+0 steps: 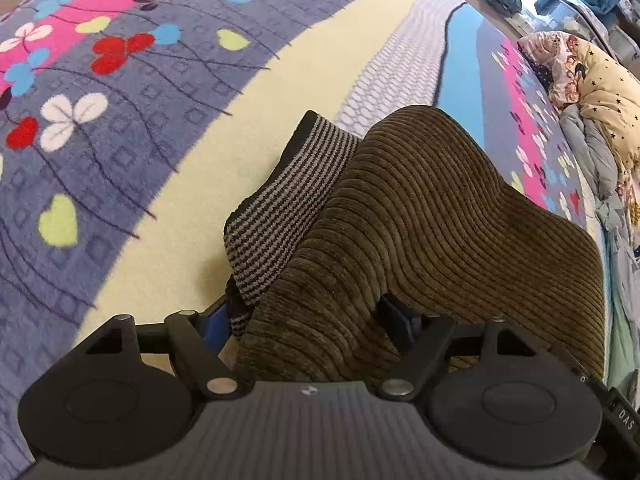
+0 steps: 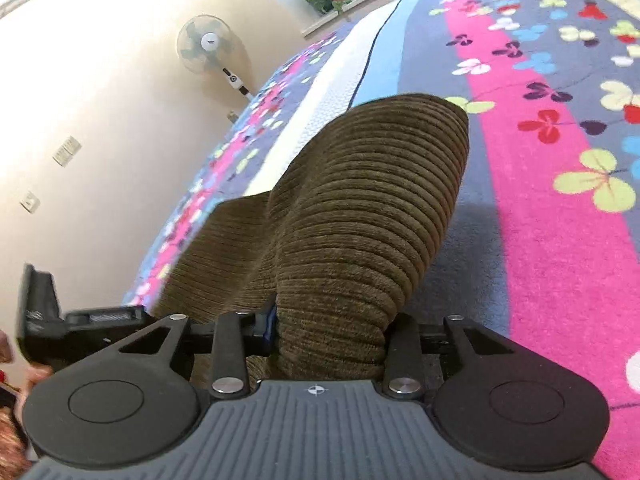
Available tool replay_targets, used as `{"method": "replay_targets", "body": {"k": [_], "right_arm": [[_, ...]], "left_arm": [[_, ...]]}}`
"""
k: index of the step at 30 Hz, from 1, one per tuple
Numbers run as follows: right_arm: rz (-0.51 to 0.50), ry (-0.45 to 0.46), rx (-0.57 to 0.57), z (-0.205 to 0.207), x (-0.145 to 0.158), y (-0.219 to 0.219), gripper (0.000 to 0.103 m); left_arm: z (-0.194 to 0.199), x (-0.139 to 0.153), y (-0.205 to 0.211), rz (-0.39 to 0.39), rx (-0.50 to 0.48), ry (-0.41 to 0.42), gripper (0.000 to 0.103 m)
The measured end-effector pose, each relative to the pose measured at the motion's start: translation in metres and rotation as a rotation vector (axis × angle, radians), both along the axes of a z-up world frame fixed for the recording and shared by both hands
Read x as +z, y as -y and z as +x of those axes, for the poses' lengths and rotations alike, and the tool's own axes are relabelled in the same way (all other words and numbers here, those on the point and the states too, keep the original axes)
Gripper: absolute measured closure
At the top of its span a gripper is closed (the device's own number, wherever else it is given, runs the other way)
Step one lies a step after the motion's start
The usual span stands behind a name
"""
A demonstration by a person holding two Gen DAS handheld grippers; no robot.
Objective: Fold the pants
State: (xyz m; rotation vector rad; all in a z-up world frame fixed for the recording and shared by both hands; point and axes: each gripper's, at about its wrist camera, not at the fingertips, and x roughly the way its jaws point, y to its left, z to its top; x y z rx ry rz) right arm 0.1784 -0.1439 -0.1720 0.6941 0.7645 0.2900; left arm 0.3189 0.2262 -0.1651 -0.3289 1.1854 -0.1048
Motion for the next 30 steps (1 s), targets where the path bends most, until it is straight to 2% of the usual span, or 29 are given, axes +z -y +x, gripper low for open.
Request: {"method": "replay_targets", "body": {"k": [5, 8, 15, 19, 24, 25, 27, 28, 29, 30], "right_arm": [[0.043, -0.017, -0.06, -0.015, 0.007, 0.05, 0.066], [0.038, -0.026, -0.092, -0.03, 0.013, 0.093, 0.066], [-0.032, -0.062, -0.127, -0.071, 0.022, 0.198, 0.066], [-0.057, -0.11, -0.15, -0.089, 0.015, 0.25, 0.066], [-0.081, -0.172, -0.154, -0.089, -0.014, 0.269, 0.063], [-0.107, -0.189, -0.158, -0.088, -0.02, 0.265, 0.058], [-0.194, -0.231, -0.188, -0.089, -0.031, 0.26, 0.037], [-0.238, -0.245, -0.22, -0.092, -0.032, 0.257, 0.016], [-0.285, -0.252, -0.258, -0.095, -0.029, 0.254, 0.008], [-0.309, -0.245, -0.271, -0.1, -0.025, 0.254, 0.007]], "left_arm": [[-0.015, 0.002, 0.039, -0.053, -0.051, -0.04, 0.034], [-0.026, -0.003, 0.08, -0.092, -0.103, -0.068, 0.036], [-0.056, -0.022, 0.189, -0.17, -0.239, -0.113, 0.037], [-0.069, -0.027, 0.236, -0.159, -0.311, -0.114, 0.037], [-0.075, -0.037, 0.246, -0.147, -0.318, -0.111, 0.031], [-0.075, -0.039, 0.243, -0.161, -0.311, -0.117, 0.031], [-0.076, -0.035, 0.238, -0.174, -0.307, -0.128, 0.031], [-0.077, -0.029, 0.237, -0.167, -0.315, -0.128, 0.03], [-0.079, -0.02, 0.237, -0.147, -0.329, -0.115, 0.026], [-0.084, -0.008, 0.237, -0.12, -0.357, -0.094, 0.022]]}}
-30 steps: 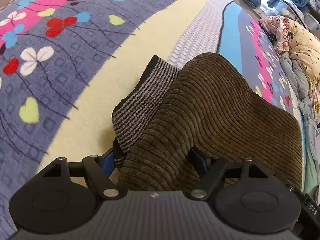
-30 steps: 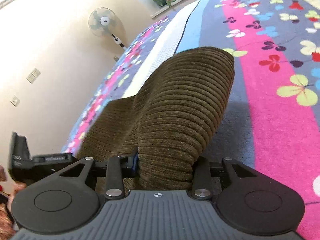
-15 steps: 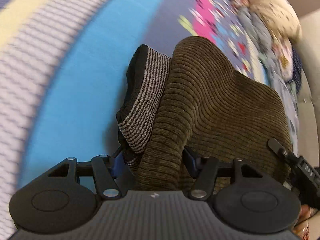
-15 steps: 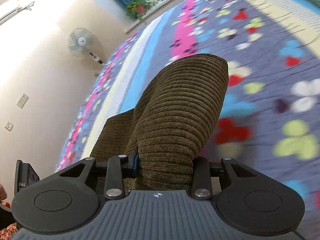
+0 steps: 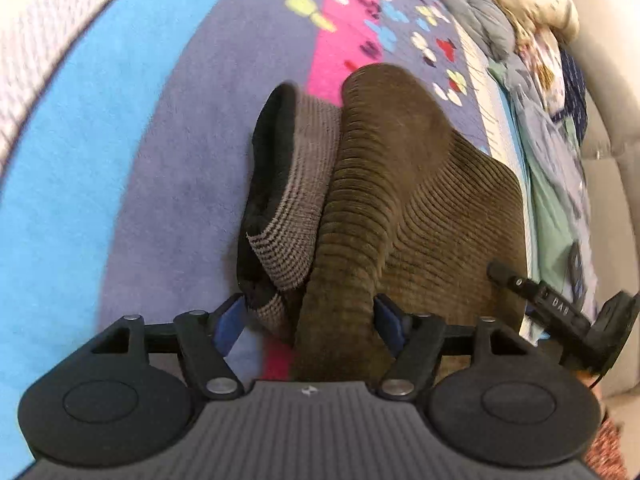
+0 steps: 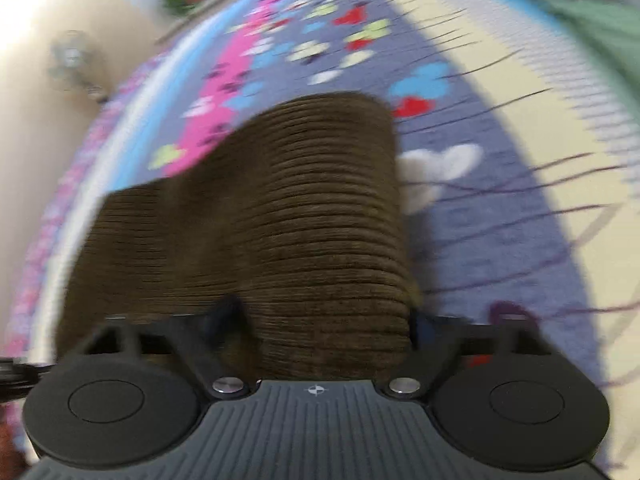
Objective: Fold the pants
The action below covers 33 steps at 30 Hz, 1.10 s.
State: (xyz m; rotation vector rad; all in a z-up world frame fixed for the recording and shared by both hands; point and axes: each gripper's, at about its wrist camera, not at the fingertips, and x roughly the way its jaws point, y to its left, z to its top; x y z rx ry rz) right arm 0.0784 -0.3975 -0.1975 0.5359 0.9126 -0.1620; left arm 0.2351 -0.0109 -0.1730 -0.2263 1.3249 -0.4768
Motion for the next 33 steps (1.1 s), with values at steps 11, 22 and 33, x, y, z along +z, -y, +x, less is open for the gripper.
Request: {"method": "replay_targets", "body": {"k": [11, 22, 33], "right_arm": [[-0.099, 0.096, -0.075, -0.065, 0.039, -0.013, 0.005], [-0.077, 0.122, -0.018, -0.074, 0.049, -0.042, 0.008], [-0.148, 0.081, 0.15, -0.061, 0.018, -0.087, 0.007]], "left_arm": [[0.038, 0.05, 0.06, 0.122, -0.137, 0.236, 0.006], [0.037, 0.039, 0.058, 0.138, -0.137, 0.216, 0.087], [0.033, 0.026, 0.046, 0.149, -0.121, 0.224, 0.067]]}}
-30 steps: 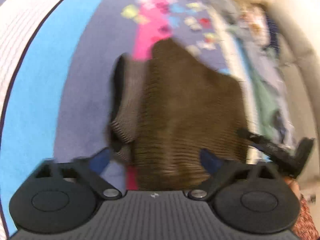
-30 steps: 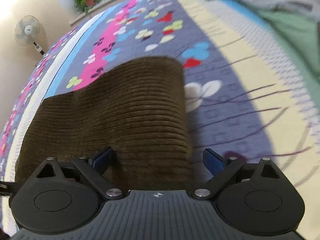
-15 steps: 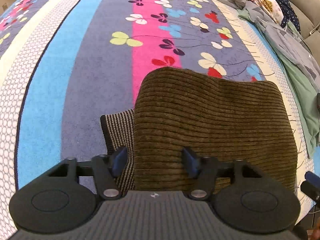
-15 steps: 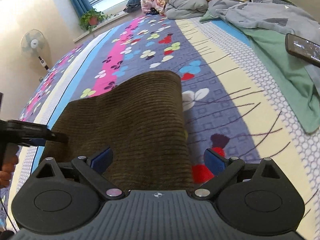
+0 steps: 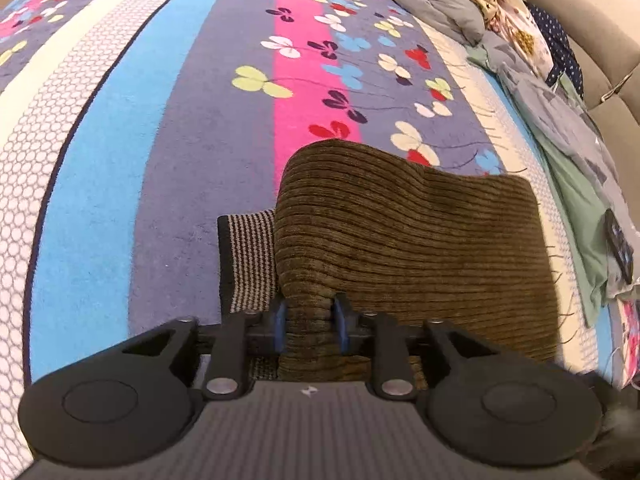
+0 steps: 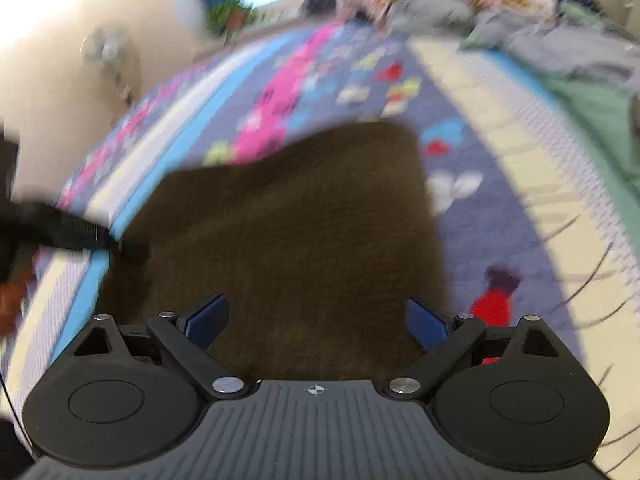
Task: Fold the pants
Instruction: 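Open both tools to release the folded pants and withdraw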
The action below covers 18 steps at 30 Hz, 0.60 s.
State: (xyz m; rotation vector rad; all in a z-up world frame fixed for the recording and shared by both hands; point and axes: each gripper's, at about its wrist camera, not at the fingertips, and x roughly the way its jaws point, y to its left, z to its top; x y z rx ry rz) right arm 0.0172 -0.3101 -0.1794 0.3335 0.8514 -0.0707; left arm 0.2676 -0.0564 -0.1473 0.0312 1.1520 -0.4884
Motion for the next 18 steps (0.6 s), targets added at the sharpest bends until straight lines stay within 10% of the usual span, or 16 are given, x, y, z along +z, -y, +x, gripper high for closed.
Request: {"method": "replay_targets", "body": {"k": [4, 9, 18], "right_arm": [[-0.203, 0.044, 0.052, -0.012, -0.018, -0.031, 0.006], [-0.144, 0.036, -0.041, -0.016, -0.005, -0.032, 0.006], [-0.138, 0.064, -0.017, -0.023, -0.007, -0.034, 0.004]], "left_arm": [[-0.03, 0.031, 0.001, -0.002, 0.025, 0.127, 0.016], [-0.079, 0.041, 0.017, -0.042, -0.087, 0.22, 0.013], [-0.121, -0.014, 0.041, 0.163, -0.269, 0.283, 0.014]]}}
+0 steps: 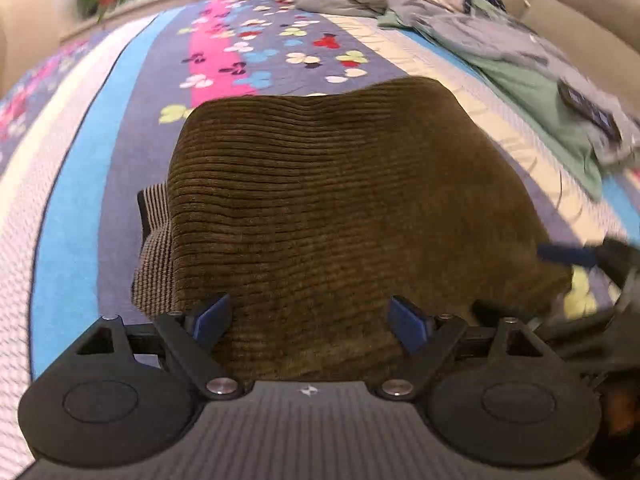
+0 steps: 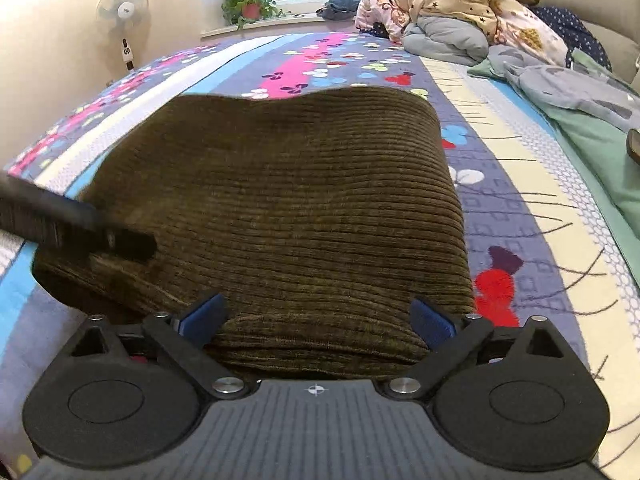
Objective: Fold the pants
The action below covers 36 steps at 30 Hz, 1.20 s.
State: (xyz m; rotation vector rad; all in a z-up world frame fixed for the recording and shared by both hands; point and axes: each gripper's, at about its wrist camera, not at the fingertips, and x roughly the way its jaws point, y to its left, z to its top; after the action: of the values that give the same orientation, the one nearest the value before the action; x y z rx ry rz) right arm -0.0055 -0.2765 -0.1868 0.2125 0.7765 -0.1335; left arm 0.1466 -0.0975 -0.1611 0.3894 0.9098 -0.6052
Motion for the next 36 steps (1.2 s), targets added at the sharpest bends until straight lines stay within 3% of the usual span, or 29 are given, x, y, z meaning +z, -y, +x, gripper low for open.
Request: {"method": "replay_targets", "body": {"k": [3, 5, 8, 11, 16, 21, 26, 36], "right_arm": [[0.056, -0.003, -0.046, -0.013, 0.021, 0.003, 0.002], [0.089, -0.002, -0.086, -0.026, 0.039, 0.002, 0.001], [0.116, 0.037, -0.151, -0.051, 0.064, -0.005, 0.001], [0.106, 0.071, -0.173, -0.079, 0.088, -0.015, 0.001], [0.026, 0.151, -0.166, -0.121, 0.125, -0.032, 0.001], [-0.016, 0.175, -0.142, -0.148, 0.145, -0.043, 0.001], [-0.052, 0.156, -0.151, -0.16, 0.151, -0.047, 0.001], [-0.059, 0.134, -0.15, -0.158, 0.151, -0.051, 0.001]], "left_arm": [[-0.009, 0.014, -0.002, 0.023, 0.012, -0.006, 0.012], [-0.016, 0.031, -0.009, 0.007, 0.048, -0.019, 0.0], [-0.038, 0.063, -0.021, -0.039, 0.12, 0.037, 0.0], [-0.065, 0.093, -0.029, -0.076, 0.162, 0.068, 0.0], [-0.108, 0.124, -0.026, -0.036, 0.173, 0.099, 0.0], [-0.146, 0.13, -0.032, -0.012, 0.227, 0.114, 0.0], [-0.159, 0.128, -0.037, 0.048, 0.236, 0.131, 0.0], [-0.164, 0.129, -0.048, 0.011, 0.231, 0.149, 0.0]]}}
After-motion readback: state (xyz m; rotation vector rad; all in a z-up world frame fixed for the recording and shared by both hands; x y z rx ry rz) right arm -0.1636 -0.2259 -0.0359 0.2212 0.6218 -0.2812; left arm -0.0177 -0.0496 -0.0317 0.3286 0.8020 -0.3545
